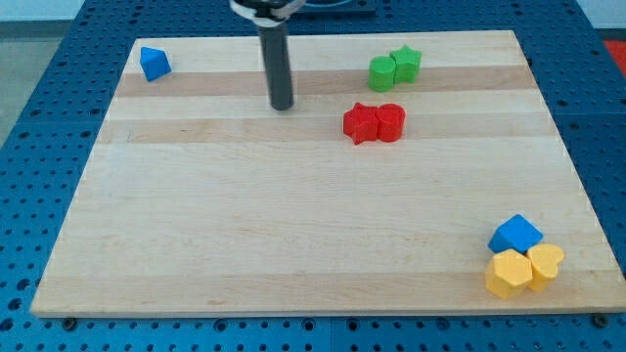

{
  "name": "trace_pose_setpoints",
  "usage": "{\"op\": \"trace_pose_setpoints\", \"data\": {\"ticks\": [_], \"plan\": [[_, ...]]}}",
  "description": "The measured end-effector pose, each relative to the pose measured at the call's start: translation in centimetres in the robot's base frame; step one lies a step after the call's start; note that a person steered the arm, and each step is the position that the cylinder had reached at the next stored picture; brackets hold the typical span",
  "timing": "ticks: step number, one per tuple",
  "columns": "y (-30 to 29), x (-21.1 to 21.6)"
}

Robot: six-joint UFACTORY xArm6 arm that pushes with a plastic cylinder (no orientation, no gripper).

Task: Push the red star into the blue triangle

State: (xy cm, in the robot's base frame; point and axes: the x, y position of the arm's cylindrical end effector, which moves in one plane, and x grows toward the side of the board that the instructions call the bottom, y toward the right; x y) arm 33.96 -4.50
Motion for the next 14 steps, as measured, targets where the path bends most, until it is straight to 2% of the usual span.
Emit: {"op": "trace_pose_setpoints", "data": {"ticks": [3,4,6,10,14], "plan": [[12.2,0.0],[13.3,1.4],[11.3,2.6],[10.2,9.5],[2.6,9.0]]}}
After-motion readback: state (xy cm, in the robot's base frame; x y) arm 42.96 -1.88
